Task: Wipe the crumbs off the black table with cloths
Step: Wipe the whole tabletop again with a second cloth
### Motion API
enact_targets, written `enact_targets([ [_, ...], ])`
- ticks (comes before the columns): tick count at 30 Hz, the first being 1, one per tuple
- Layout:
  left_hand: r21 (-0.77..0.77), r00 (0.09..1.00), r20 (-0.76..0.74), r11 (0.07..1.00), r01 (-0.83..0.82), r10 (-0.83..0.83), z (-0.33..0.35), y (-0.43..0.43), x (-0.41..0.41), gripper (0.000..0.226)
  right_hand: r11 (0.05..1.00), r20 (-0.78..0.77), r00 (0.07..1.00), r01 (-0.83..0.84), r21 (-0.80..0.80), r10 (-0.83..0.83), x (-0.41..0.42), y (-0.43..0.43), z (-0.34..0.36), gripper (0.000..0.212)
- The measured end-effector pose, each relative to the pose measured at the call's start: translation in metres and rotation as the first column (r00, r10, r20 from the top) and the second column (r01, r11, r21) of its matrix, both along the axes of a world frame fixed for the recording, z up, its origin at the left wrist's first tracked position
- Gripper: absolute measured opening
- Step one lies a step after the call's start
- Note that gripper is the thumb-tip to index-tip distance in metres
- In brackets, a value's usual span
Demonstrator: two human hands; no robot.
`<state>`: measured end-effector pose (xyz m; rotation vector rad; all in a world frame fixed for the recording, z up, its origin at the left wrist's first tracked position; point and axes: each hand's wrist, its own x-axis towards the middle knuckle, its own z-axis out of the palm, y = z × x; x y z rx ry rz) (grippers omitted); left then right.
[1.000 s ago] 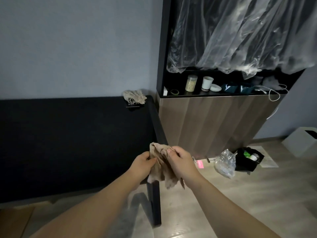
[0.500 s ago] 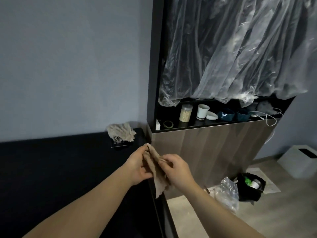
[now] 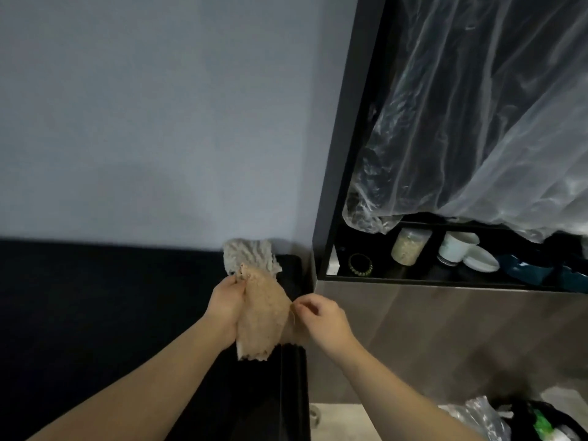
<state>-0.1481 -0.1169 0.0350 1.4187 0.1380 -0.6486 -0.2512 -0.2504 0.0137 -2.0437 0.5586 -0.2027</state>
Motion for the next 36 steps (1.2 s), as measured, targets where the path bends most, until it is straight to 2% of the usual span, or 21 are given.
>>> enact_targets([
  [4,0.102,0.996,0.065,0.992,-0.073,0.066,-0.003,-0.003,0.038,0.019,0.997,-0.028,0.998,-0.05,-0.061,0.048,0.052,-0.023,-0.005,0.021],
  [8,0.163,0.986,0.101,0.975,-0.151,0.136,-0.01,0.005,0.073,0.019,0.995,-0.132,0.99,-0.061,-0.078,0.05,0.11,-0.031,-0.02,0.029],
  [12,0.151,0.977,0.032,0.966,-0.211,0.209,-0.017,0.015,0.113,0.018,0.998,-0.207,0.976,0.058,-0.025,-0.062,0.165,-0.03,-0.047,0.036],
  [15,0.107,0.968,-0.069,0.966,-0.235,0.243,-0.022,0.018,0.135,0.018,0.982,-0.272,0.944,0.188,-0.025,-0.188,0.195,-0.025,-0.062,0.056],
  [17,0.121,0.97,-0.082,0.968,-0.219,0.23,-0.027,0.021,0.147,0.017,0.97,-0.325,0.914,0.237,-0.059,-0.243,0.207,-0.021,-0.07,0.066],
  [18,0.127,0.971,-0.082,0.969,-0.214,0.225,-0.03,0.024,0.152,0.016,0.967,-0.352,0.901,0.245,-0.066,-0.253,0.211,-0.02,-0.074,0.065],
  [20,0.132,0.969,-0.084,0.966,-0.22,0.232,-0.034,0.028,0.161,0.017,0.969,-0.368,0.899,0.244,-0.033,-0.239,0.215,-0.018,-0.078,0.045],
  [22,0.135,0.961,-0.092,0.96,-0.246,0.259,-0.038,0.029,0.169,0.02,0.965,-0.312,0.917,0.263,0.005,-0.249,0.214,-0.019,-0.074,0.025],
  [26,0.054,0.939,-0.224,0.965,-0.257,0.262,-0.047,0.016,0.182,0.021,0.942,-0.065,0.944,0.327,0.069,-0.323,0.2,-0.023,-0.049,0.009],
  [29,-0.081,0.914,-0.353,0.966,-0.245,0.202,-0.049,-0.007,0.182,0.026,0.938,0.063,0.937,0.339,0.072,-0.343,0.176,-0.027,-0.026,0.012],
  [31,-0.171,0.92,-0.373,0.965,-0.197,0.121,-0.045,-0.025,0.18,0.032,0.935,0.123,0.928,0.355,-0.001,-0.352,0.157,-0.031,-0.012,0.014],
  [34,-0.225,0.946,-0.319,0.965,-0.132,0.055,-0.041,-0.048,0.176,0.031,0.919,0.229,0.905,0.386,-0.087,-0.358,0.134,-0.035,0.007,0.012],
  [36,-0.017,0.991,-0.111,0.997,-0.072,0.069,-0.045,-0.057,0.173,0.026,0.906,0.265,0.889,0.41,-0.102,-0.373,0.121,-0.035,0.017,0.017],
])
